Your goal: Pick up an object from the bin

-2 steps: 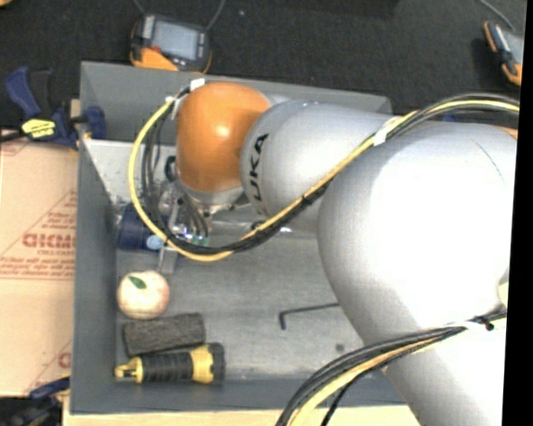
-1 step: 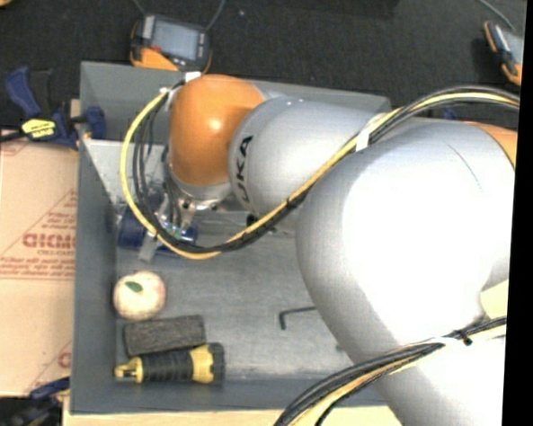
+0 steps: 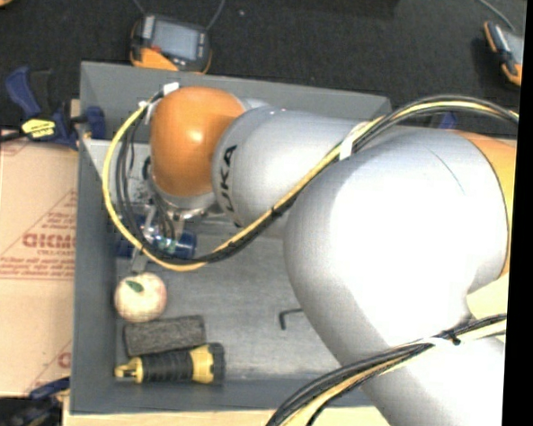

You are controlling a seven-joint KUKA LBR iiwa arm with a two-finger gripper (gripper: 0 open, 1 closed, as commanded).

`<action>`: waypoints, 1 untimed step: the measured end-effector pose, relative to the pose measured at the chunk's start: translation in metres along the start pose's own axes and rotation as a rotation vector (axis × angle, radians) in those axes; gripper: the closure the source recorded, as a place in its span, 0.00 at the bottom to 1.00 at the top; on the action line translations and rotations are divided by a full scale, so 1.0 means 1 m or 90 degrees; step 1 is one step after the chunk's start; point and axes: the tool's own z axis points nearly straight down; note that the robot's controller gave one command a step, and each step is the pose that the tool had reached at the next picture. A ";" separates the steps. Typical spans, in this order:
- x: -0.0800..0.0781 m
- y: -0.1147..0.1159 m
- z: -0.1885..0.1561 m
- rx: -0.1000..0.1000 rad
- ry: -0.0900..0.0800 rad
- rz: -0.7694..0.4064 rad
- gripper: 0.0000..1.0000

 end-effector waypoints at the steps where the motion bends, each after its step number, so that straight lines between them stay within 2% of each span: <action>1: 0.002 -0.026 0.010 -0.003 -0.002 0.280 1.00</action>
Offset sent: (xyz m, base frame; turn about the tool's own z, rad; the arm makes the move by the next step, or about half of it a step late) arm 0.0000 0.0000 0.0000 0.0000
